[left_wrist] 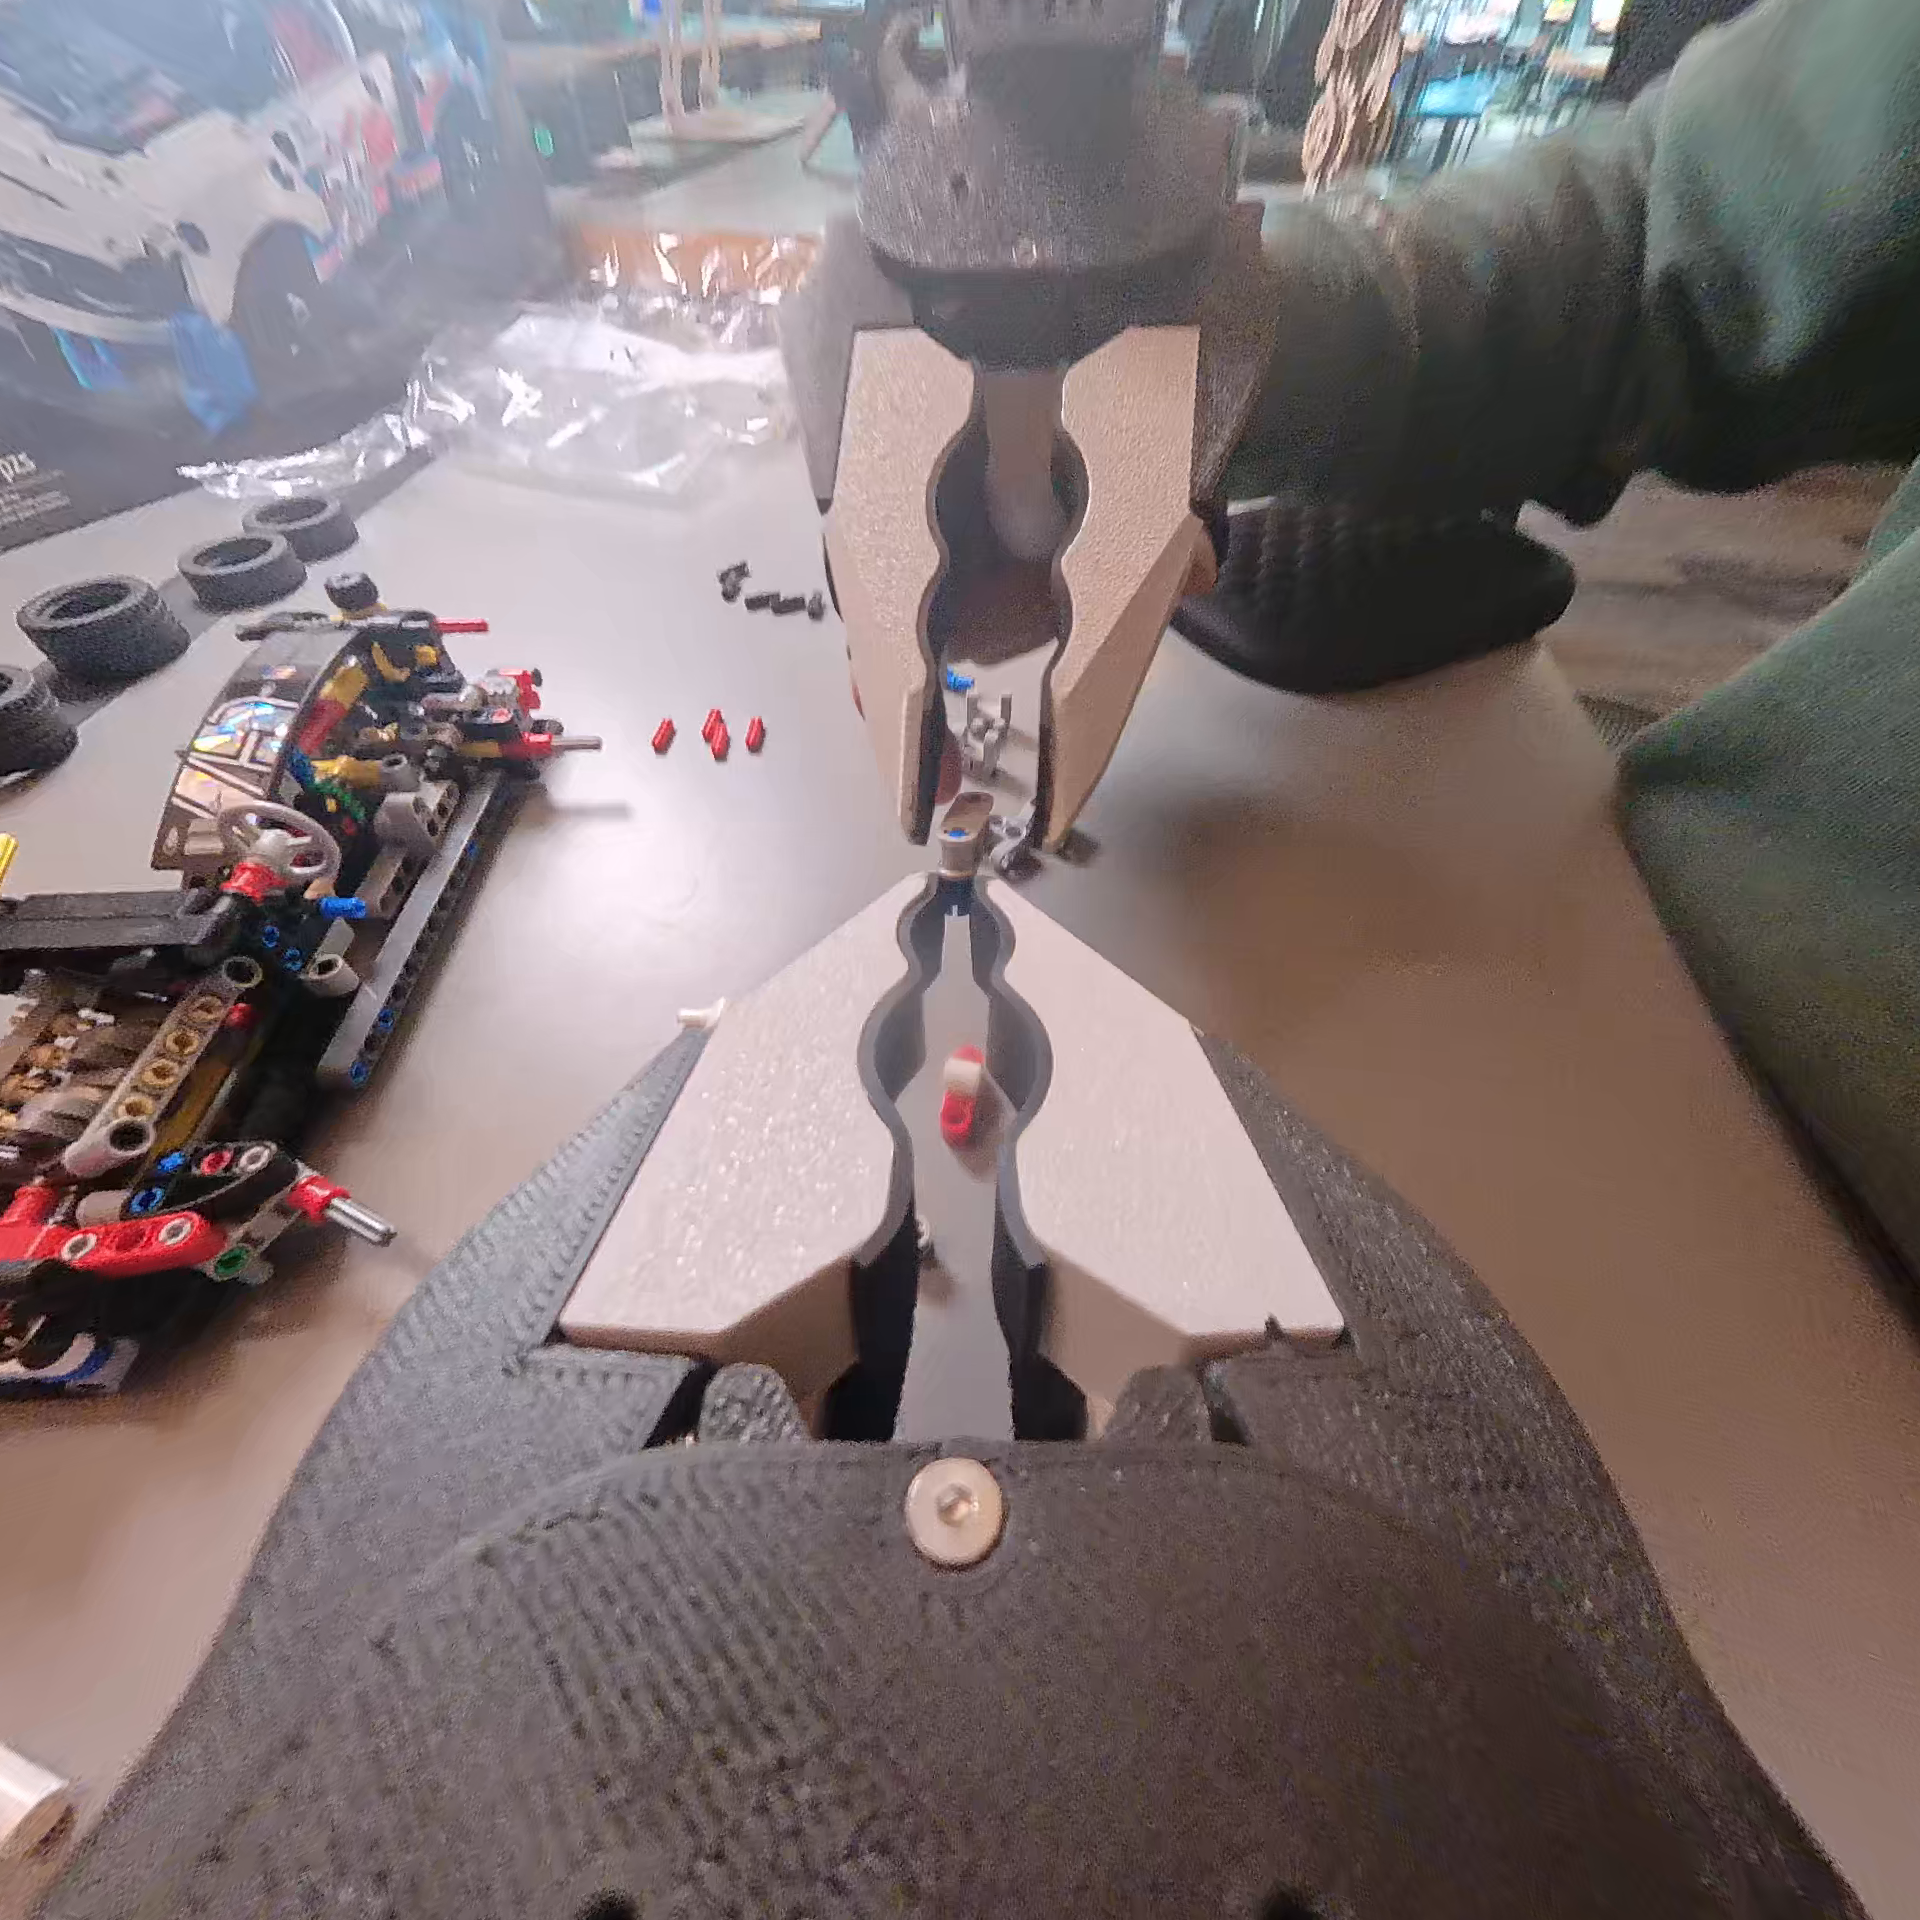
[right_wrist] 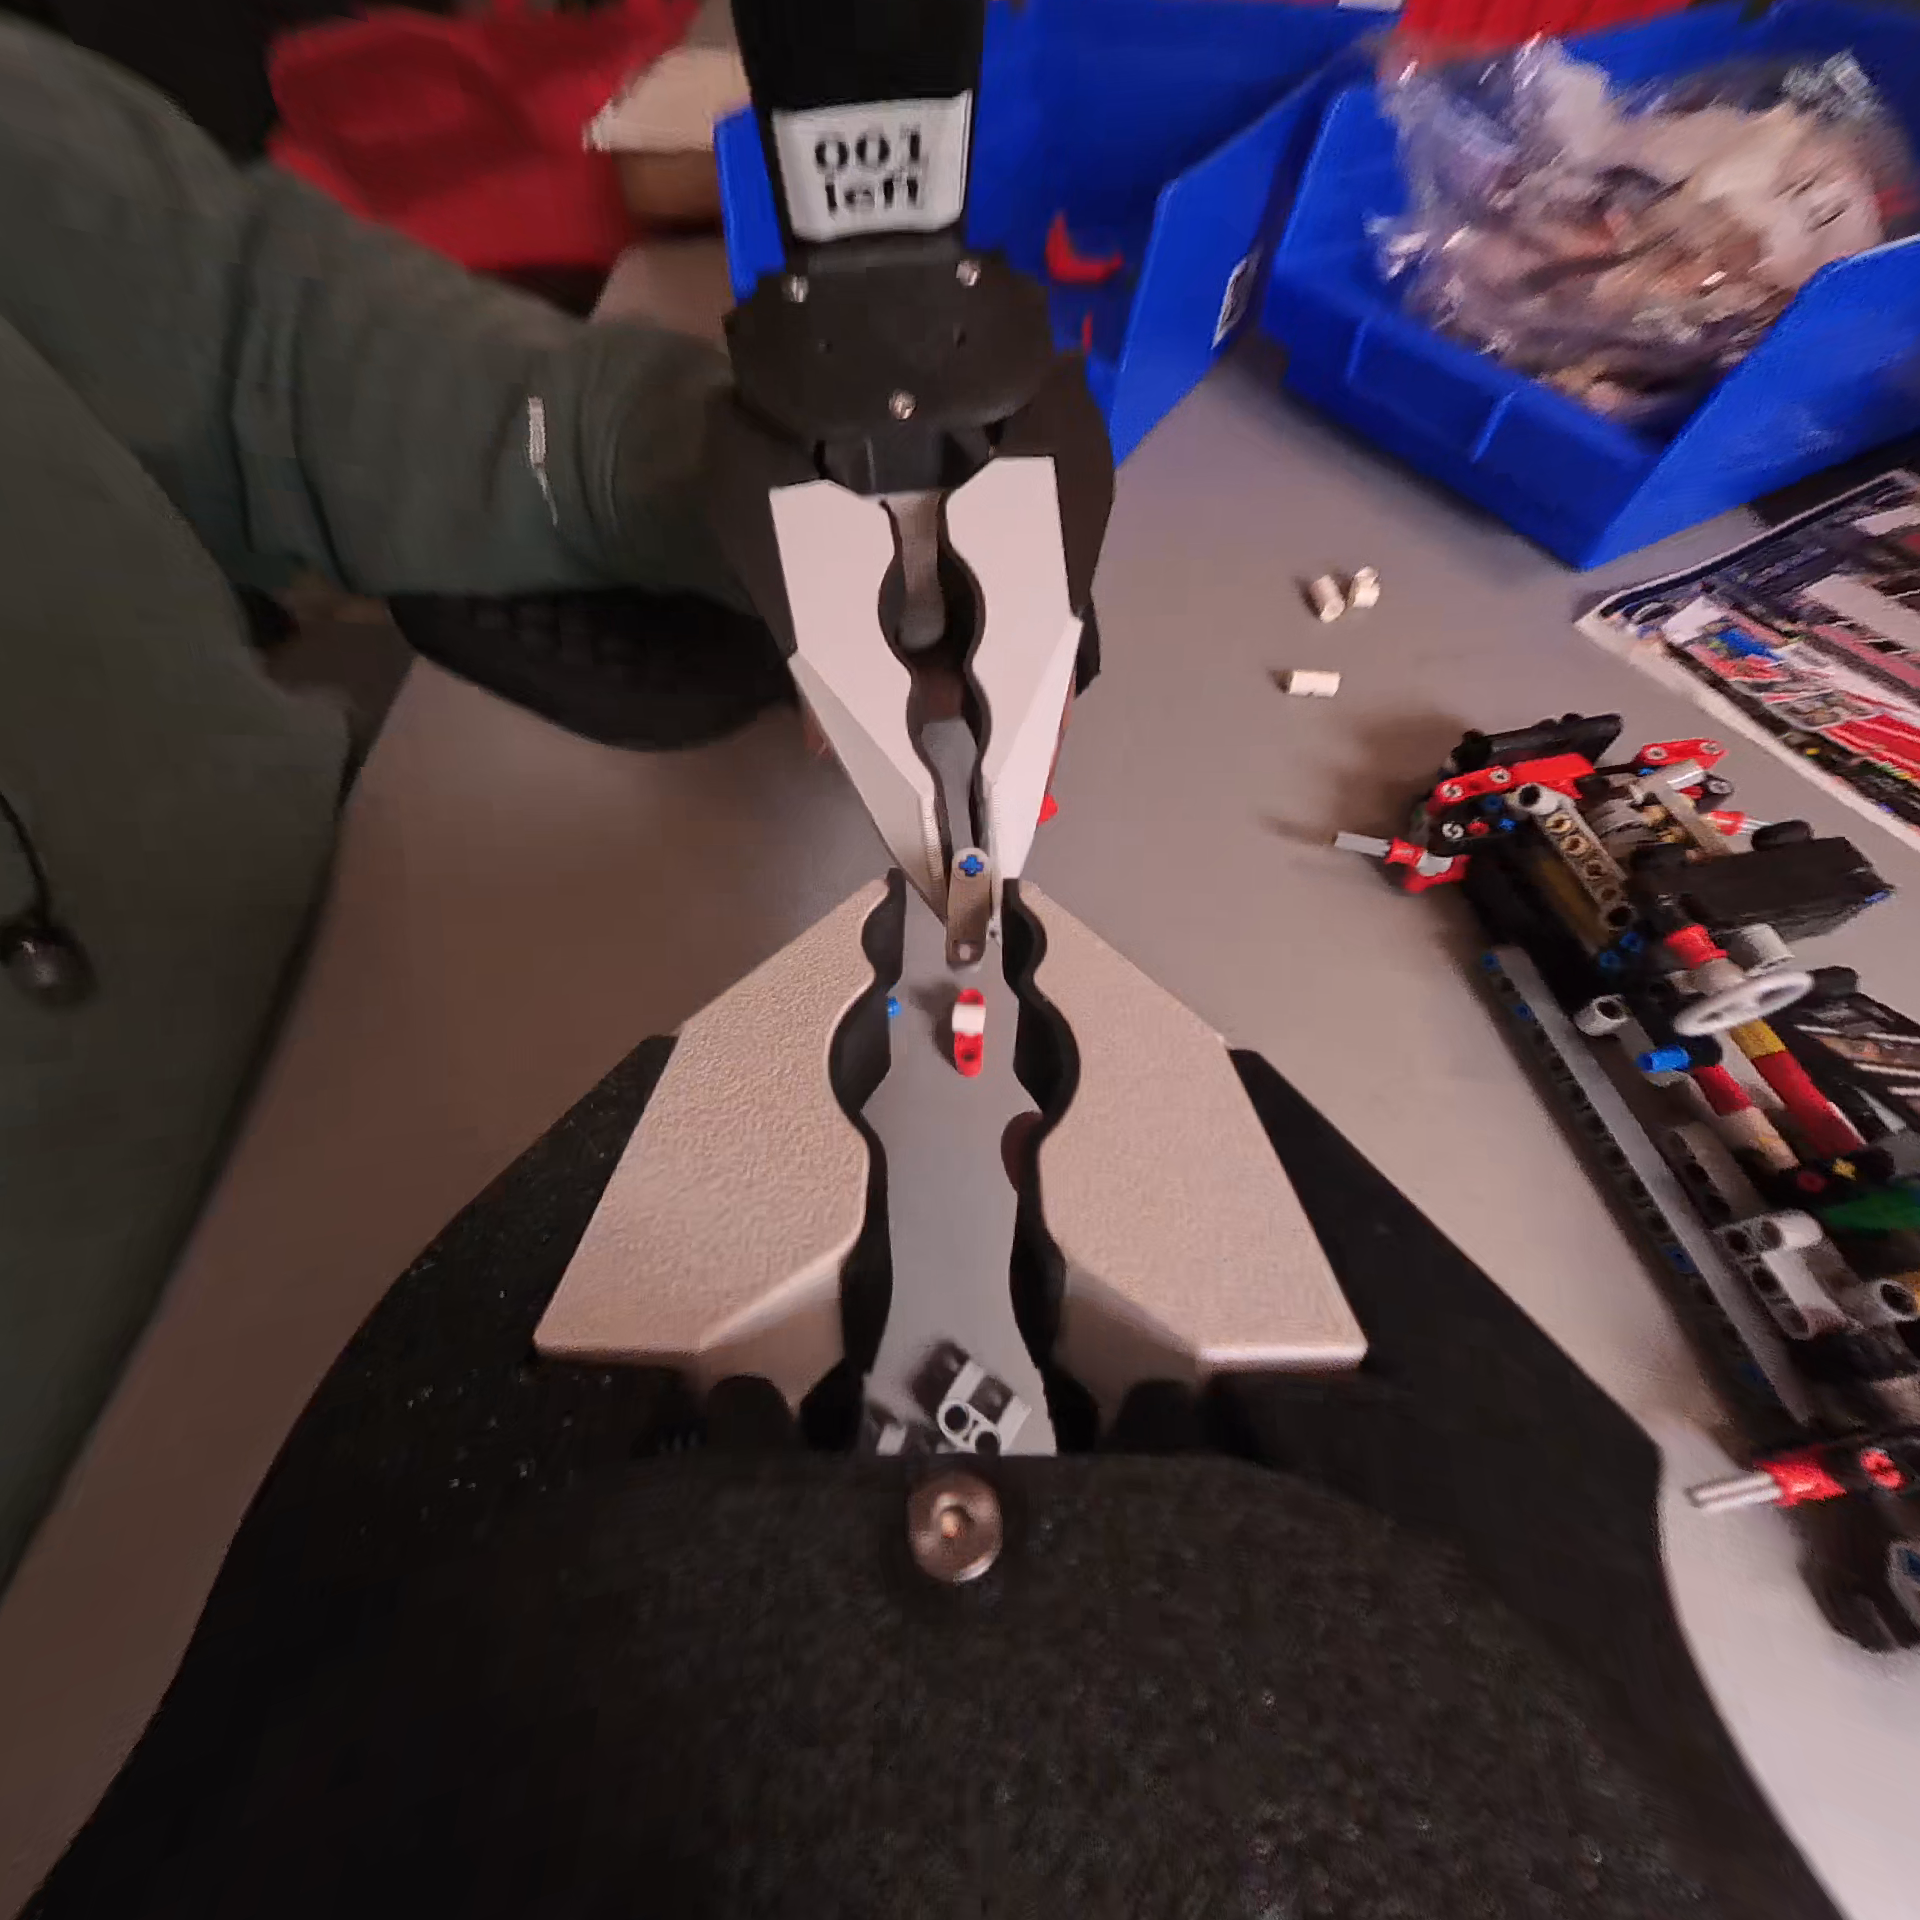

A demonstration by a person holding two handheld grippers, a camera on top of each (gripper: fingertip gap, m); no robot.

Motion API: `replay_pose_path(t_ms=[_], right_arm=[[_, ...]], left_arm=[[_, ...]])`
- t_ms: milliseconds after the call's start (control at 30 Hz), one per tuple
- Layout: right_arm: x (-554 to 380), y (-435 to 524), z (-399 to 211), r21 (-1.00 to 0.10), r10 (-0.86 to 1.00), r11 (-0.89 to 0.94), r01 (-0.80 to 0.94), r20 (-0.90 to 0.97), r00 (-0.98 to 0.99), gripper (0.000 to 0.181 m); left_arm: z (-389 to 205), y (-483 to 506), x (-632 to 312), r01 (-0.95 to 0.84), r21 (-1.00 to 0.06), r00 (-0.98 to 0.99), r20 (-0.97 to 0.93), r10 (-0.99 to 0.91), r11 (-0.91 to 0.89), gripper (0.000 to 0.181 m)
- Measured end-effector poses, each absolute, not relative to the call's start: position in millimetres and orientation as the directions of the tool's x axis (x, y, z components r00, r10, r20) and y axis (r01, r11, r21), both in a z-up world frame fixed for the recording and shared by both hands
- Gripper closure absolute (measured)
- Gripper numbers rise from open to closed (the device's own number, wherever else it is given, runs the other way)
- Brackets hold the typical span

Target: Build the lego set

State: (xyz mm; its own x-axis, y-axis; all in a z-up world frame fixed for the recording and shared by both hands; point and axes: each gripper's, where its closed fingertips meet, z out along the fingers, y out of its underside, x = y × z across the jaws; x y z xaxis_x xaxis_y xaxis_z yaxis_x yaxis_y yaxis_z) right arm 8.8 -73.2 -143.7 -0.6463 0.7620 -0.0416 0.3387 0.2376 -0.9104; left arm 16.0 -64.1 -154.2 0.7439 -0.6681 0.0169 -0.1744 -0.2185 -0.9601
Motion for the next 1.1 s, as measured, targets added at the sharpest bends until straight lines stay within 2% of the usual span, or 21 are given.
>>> replay_pose_path(t_ms=[100,200,400,500,533,600,633,833,1100], right_arm=[[11,-71,-139,-0.941,0.787,0.170,0.292,-0.048,-0.615,0.170],[11,-72,-134,-0.959,0.794,0.142,0.244,-0.037,-0.606,0.174],[10,-72,-137,-0.948,0.793,0.176,0.264,-0.022,-0.608,0.175],[11,-72,-145,-0.929,0.795,0.210,0.304,-0.018,-0.606,0.176],[11,-71,-151,-0.916,0.796,0.239,0.322,-0.006,-0.606,0.176],[12,-67,-166,-0.877,0.801,0.308,0.369,0.030,-0.598,0.176],[12,-68,-172,-0.864,0.797,0.324,0.385,0.030,-0.603,0.176],[9,-69,-195,-0.795,0.790,0.392,0.463,0.032,-0.613,0.176],[9,-70,-207,-0.767,0.782,0.410,0.494,0.016,-0.623,0.176]], left_arm=[[-142,-64,19,-0.110,-0.977,0.735,0.043,-0.677,-0.182,0.179],[-145,-64,21,-0.126,-0.976,0.733,0.031,-0.680,-0.180,0.179],[-149,-64,22,-0.140,-0.972,0.735,0.024,-0.678,-0.187,0.179],[-157,-66,19,-0.205,-0.951,0.735,0.005,-0.678,-0.230,0.178],[-166,-67,16,-0.255,-0.929,0.737,-0.008,-0.676,-0.268,0.174],[-187,-71,8,-0.361,-0.871,0.740,-0.050,-0.670,-0.333,0.155],[-193,-73,8,-0.387,-0.854,0.734,-0.058,-0.676,-0.348,0.154],[-209,-71,10,-0.461,-0.804,0.716,-0.089,-0.692,-0.374,0.162],[-215,-69,12,-0.490,-0.786,0.708,-0.107,-0.698,-0.377,0.175]])
